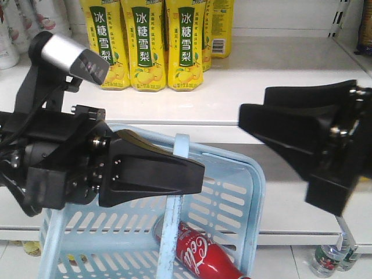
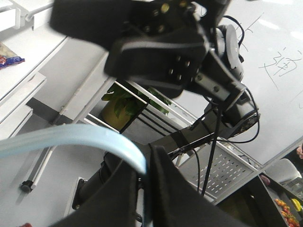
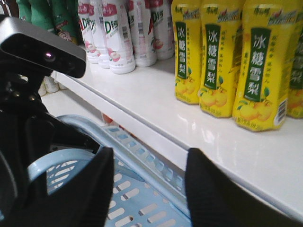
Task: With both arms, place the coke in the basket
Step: 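Open the right gripper to drop the bottle into the basket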
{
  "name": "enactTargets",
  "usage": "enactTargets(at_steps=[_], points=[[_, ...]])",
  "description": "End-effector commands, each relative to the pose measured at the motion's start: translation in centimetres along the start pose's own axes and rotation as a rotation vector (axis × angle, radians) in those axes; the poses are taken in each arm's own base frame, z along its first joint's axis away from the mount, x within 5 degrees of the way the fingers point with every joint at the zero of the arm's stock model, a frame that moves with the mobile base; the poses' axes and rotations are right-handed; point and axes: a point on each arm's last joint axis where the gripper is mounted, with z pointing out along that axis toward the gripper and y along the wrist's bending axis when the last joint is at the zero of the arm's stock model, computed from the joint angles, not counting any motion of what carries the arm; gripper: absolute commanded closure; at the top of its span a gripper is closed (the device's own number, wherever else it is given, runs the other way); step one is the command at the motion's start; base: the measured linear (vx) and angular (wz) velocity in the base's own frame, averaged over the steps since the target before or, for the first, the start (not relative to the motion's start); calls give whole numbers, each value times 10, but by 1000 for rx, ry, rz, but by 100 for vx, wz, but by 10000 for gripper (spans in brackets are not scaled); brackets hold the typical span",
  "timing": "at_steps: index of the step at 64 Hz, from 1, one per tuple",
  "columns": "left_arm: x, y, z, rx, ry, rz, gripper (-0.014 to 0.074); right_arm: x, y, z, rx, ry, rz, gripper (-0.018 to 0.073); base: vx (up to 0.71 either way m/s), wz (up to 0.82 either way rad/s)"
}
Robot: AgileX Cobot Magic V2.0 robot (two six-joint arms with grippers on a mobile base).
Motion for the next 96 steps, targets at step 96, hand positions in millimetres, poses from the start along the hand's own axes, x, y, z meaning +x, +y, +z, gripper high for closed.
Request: enactTargets(at_steps=[96], points=[[-12, -34, -5, 190, -71, 27, 603, 139, -28, -109, 562, 96, 83, 561, 0, 0]])
